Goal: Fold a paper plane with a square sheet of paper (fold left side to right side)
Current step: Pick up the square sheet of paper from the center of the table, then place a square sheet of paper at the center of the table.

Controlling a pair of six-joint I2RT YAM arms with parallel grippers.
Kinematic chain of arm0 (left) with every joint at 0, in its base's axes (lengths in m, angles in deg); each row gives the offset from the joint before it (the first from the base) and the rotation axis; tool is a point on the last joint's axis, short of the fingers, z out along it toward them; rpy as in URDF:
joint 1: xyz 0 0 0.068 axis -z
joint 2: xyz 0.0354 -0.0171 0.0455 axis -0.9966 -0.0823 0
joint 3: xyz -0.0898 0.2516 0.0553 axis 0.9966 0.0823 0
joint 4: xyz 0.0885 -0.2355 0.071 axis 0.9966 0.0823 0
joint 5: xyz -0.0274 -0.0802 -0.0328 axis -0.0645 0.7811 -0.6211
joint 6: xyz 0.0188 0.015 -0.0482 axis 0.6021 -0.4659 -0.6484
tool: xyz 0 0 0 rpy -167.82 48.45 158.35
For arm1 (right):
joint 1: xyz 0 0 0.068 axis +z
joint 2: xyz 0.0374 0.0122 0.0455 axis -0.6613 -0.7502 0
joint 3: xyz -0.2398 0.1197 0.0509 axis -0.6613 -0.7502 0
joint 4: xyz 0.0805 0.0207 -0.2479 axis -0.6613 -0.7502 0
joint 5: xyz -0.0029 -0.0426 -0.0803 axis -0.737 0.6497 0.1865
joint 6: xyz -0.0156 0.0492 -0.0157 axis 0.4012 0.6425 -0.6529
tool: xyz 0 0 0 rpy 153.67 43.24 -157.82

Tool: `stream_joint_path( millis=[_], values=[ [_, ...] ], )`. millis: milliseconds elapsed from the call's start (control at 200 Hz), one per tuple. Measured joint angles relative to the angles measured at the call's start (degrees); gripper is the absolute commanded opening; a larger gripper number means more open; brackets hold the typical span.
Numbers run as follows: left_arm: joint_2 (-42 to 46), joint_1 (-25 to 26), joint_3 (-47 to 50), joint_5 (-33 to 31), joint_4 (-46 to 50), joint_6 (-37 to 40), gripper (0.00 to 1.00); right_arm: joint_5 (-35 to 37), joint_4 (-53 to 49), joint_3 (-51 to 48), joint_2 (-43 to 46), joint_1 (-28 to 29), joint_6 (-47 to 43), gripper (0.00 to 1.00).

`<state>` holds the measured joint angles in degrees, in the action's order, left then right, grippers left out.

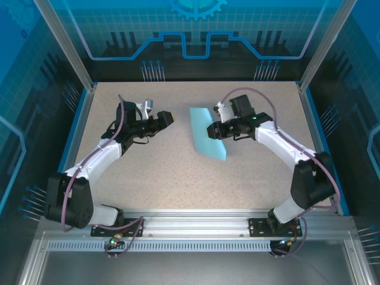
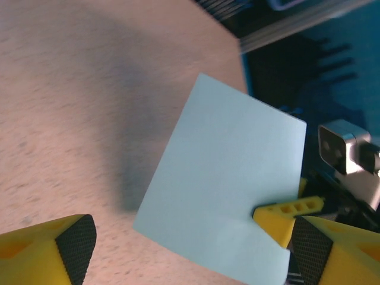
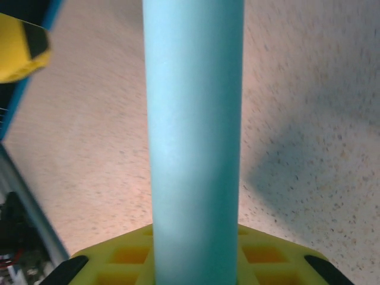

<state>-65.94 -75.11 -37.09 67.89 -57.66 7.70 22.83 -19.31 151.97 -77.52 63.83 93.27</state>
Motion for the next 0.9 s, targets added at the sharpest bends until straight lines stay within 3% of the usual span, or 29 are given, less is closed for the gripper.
stream_joint_path(
  millis=[185, 390, 760, 825, 900],
  values=[
    [0.6, 0.1, -2.0, 9.4, -6.4, 1.2, 0.90, -9.7, -0.3, 0.3, 8.8, -3.1, -4.1, 0.25],
    [0.6, 0.5, -5.2, 17.1, -9.4, 2.6, 0.91, -19.2, -1.6, 3.8, 12.5, -3.1, -6.2, 0.24],
    [0.2, 4.4, -9.0, 22.5, -8.4, 7.2, 0.90, -28.1, -1.7, 7.4, 12.6, -1.7, -6.2, 0.24],
    [-0.2, 4.7, -9.0, 22.9, -8.4, 7.3, 0.86, -29.1, -1.7, 7.4, 12.6, -1.6, -6.2, 0.24],
    [-0.5, 5.0, -9.0, 23.7, -8.4, 7.8, 0.72, -29.5, -1.7, 7.4, 12.6, -1.5, -6.2, 0.24]
  ],
)
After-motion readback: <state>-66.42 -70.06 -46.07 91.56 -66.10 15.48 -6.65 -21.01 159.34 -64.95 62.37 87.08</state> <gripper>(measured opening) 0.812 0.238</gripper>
